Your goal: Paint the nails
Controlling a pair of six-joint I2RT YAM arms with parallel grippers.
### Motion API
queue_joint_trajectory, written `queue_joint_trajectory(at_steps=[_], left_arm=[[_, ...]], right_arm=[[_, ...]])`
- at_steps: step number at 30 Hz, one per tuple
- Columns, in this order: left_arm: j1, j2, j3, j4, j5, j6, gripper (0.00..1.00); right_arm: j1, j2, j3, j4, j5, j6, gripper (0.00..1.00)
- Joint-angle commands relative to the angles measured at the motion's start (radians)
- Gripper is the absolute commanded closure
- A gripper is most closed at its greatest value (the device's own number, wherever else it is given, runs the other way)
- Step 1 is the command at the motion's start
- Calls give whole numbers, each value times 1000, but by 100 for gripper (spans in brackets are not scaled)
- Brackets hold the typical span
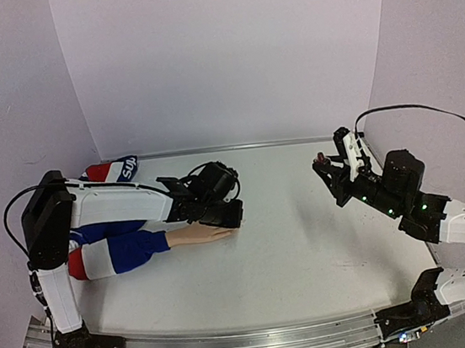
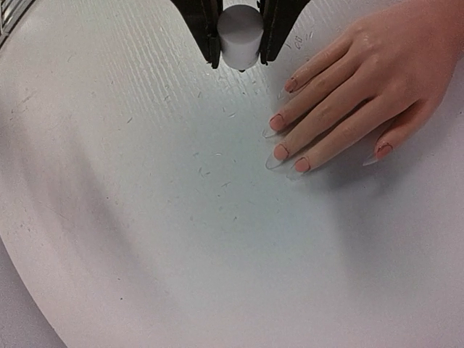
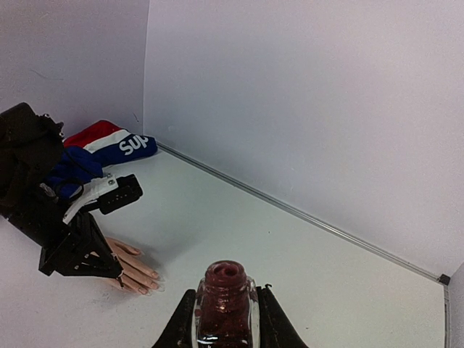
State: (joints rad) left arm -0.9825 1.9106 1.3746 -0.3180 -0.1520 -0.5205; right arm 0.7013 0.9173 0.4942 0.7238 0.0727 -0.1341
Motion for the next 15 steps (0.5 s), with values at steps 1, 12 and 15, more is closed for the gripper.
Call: queue_joint_trajectory(at_steps=[1, 12, 15], left_arm=[[11, 40, 68, -36, -41, 10, 100], [24, 76, 90, -73, -53, -7, 100], [26, 82, 97, -73, -45, -4, 100]], right_arm=[[-3, -6, 3, 66, 16, -9, 100], [-2, -3, 3, 66, 12, -10, 100], [-3, 0, 3, 66, 10, -10, 100]])
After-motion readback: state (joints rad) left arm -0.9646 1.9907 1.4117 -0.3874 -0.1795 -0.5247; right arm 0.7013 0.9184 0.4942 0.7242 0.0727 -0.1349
